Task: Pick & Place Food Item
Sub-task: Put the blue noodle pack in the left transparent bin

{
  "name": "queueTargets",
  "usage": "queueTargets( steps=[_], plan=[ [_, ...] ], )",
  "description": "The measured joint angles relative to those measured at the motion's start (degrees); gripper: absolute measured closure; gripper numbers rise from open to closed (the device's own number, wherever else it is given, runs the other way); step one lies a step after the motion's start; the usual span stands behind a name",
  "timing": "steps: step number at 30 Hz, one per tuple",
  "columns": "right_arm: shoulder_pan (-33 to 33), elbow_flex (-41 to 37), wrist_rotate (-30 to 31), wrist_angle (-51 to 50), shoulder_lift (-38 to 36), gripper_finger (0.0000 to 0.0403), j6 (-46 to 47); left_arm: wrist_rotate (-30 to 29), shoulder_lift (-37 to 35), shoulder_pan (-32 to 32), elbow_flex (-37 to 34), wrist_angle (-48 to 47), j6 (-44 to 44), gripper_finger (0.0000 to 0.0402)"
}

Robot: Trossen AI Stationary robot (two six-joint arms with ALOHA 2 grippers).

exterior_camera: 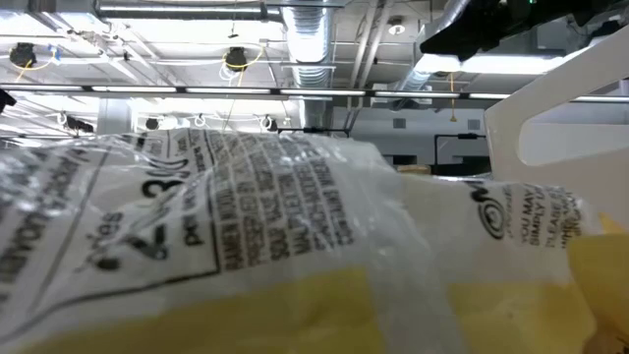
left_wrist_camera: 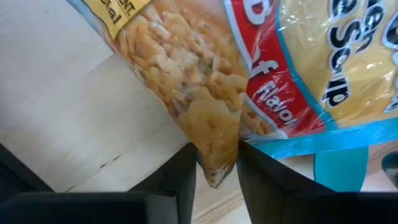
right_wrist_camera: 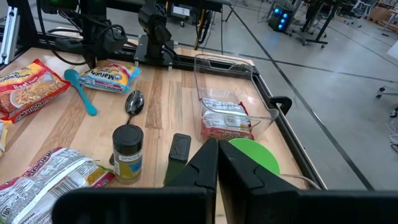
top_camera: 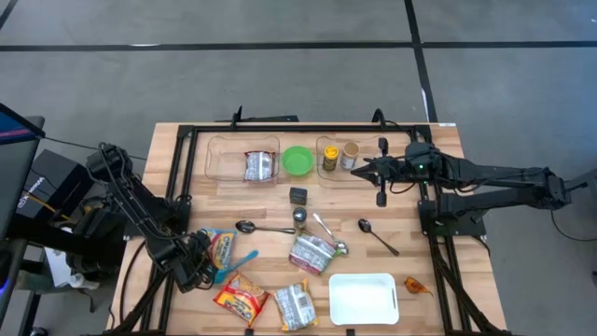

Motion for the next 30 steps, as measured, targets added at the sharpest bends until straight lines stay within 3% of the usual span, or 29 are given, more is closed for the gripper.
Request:
queueTargets(
  steps=[13, 20, 30],
  plan=[
    [0.0, 0.0, 0.0, 0.0, 0.0, 0.0398, 0.6, 0.0, -0.1, 0.0, 0.0, 0.0, 2.2, 0.0394],
    [0.0, 0.0, 0.0, -0.1, 0.0, 0.0398, 0.6, -0.9, -2.7, 0.0, 0.0, -0.3, 3.2, 0.0398],
    [0.0, 0.0, 0.0, -0.7, 0.0, 0.0398, 0.6, -9.8, -9.2, 0.0, 0.0, -0.4, 6.9, 0.0400]
  ],
)
